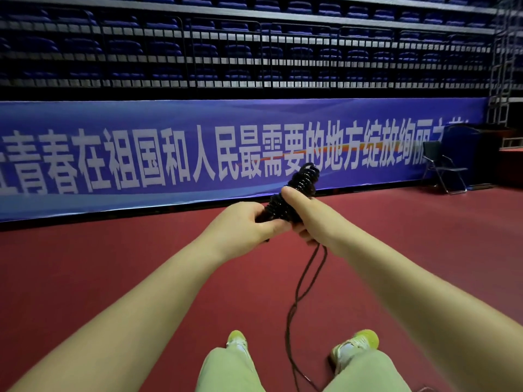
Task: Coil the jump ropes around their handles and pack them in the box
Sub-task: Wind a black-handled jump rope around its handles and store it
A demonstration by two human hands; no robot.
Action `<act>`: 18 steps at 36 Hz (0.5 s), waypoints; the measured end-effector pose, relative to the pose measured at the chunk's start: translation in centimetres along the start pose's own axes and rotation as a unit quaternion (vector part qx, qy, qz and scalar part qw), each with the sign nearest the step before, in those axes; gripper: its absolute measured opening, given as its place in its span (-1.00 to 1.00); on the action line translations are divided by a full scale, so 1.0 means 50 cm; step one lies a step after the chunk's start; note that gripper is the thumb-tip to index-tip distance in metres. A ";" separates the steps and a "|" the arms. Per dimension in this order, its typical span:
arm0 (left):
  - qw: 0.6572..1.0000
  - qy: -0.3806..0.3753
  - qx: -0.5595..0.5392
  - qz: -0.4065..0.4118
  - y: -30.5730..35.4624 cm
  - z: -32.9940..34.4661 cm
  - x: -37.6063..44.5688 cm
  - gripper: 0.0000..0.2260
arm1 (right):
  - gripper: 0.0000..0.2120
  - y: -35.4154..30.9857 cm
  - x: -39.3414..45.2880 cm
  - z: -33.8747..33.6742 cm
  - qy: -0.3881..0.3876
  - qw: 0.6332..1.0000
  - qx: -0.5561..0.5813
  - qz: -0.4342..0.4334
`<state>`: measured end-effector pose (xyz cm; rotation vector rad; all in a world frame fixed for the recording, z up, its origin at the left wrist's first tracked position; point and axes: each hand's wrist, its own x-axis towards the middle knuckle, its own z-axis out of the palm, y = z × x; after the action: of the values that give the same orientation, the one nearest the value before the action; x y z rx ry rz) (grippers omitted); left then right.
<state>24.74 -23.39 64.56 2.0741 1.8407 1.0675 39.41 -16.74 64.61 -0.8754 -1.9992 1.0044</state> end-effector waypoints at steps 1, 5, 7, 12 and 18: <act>1.000 -0.003 -0.007 -0.003 0.007 0.000 -0.003 -0.65 | -0.61 0.000 -0.001 -0.001 -0.001 1.000 0.024 -0.007; 0.959 -0.128 -0.251 -0.026 0.021 0.000 -0.014 -0.79 | -0.66 0.007 -0.004 -0.007 -0.047 0.991 0.120 -0.041; 0.866 -0.274 -0.418 -0.034 0.013 0.005 -0.020 -0.63 | -0.68 0.011 -0.008 -0.009 -0.069 0.982 0.163 -0.060; 0.701 -0.417 -0.577 -0.046 0.001 0.026 -0.022 -0.37 | -0.54 0.004 -0.010 -0.008 -0.112 0.968 0.192 -0.114; 0.787 -0.274 -0.528 -0.163 0.026 0.009 -0.027 -0.42 | -0.42 0.007 0.001 -0.025 -0.156 0.985 0.055 -0.054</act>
<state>26.07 -24.76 64.41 1.1312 0.8756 0.9116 40.49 -16.09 64.88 -0.5702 -2.1971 1.2376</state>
